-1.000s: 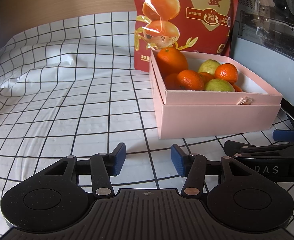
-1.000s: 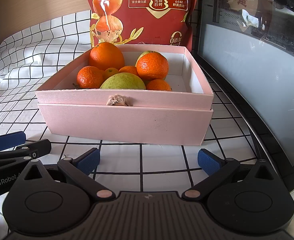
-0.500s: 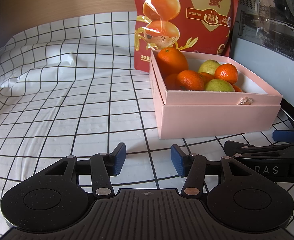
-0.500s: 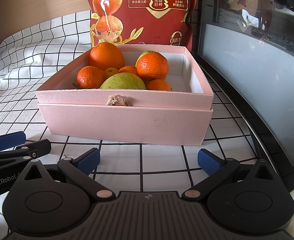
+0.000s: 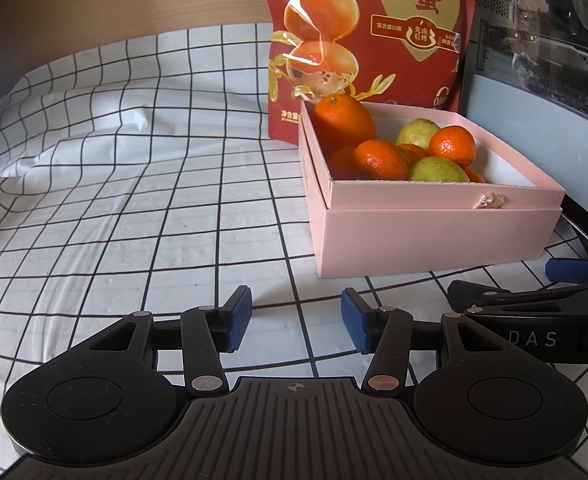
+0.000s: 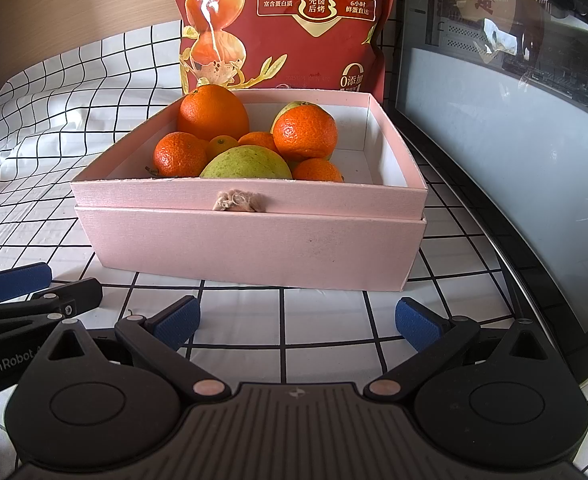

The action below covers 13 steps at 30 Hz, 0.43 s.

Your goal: Organize fruits

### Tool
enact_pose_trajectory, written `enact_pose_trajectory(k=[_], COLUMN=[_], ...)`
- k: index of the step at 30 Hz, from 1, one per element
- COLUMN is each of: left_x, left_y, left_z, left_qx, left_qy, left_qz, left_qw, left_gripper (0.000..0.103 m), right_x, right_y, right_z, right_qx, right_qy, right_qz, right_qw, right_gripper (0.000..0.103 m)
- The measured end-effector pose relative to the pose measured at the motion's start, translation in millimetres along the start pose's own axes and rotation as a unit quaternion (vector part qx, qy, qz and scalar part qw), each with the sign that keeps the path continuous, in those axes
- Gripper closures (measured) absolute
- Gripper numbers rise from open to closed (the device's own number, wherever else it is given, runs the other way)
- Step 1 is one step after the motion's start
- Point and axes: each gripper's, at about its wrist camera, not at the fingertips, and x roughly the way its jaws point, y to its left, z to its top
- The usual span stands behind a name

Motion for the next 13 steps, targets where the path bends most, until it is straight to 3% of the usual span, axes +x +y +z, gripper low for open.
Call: enact_pose_trajectory(k=[13], left_x=[0.6], left_y=[0.3], left_z=[0.0], left_qx=[0.006], left_qy=[0.000], left_qz=[-0.010], left_qw=[0.9999], left_gripper=[0.049], right_x=[-0.1], right_y=[0.0], right_z=[0.0], right_qx=[0.000], right_qy=[0.000], right_qz=[0.000], right_qw=[1.000], right_gripper=[0.000])
